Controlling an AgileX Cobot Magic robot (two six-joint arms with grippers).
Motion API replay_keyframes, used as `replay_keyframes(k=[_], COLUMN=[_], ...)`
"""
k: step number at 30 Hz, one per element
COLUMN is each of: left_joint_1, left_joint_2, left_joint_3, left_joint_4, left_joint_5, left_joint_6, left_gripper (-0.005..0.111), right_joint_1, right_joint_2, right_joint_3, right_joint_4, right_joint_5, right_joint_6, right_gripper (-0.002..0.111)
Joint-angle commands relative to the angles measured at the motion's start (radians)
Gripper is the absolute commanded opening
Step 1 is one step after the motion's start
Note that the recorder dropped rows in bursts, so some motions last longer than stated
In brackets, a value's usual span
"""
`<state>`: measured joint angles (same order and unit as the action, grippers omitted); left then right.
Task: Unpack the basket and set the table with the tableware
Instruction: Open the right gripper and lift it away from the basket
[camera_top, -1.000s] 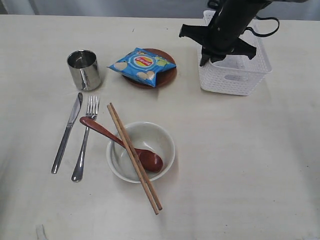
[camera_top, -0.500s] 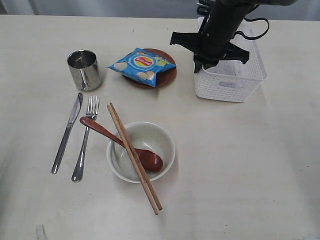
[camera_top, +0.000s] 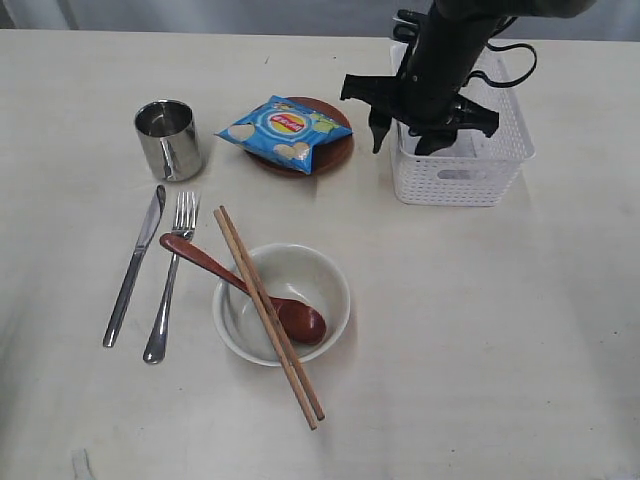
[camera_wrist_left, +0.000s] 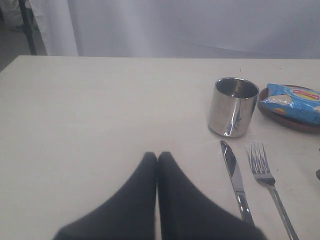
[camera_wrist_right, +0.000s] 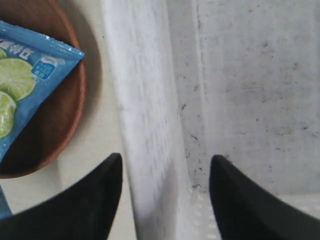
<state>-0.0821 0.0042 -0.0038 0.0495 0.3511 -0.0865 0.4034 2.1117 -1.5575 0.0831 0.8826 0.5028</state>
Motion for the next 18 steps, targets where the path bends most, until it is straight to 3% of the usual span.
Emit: replay_keyframes(k=[1, 13, 15, 18], left_joint_1=[0.003, 0.003, 0.003, 0.003], left_joint_2=[-0.004, -0.004, -0.004, -0.004], left_joint_3=[0.004, 0.004, 0.004, 0.004], left_joint_4=[0.006, 0.006, 0.006, 0.006], left_joint_5=[-0.009, -0.009, -0.009, -0.009], left_joint_6=[0.004, 0.004, 0.004, 0.004], left_gripper=[0.0, 0.0, 0.0, 0.0], right_joint_1=[-0.002, -0.002, -0.002, -0.002], right_joint_2=[-0.002, -0.189, -0.227, -0.276], right_joint_3=[0.001, -0.017, -0.023, -0.023], right_joint_4=[-0.002, -0.122, -0.143, -0.167], right_joint_5=[-0.002, 0.018, 0.036, 0.074], right_joint_6=[-0.022, -0.063, -0.088, -0.137], right_gripper=[0.061, 0.061, 0.057, 0.039])
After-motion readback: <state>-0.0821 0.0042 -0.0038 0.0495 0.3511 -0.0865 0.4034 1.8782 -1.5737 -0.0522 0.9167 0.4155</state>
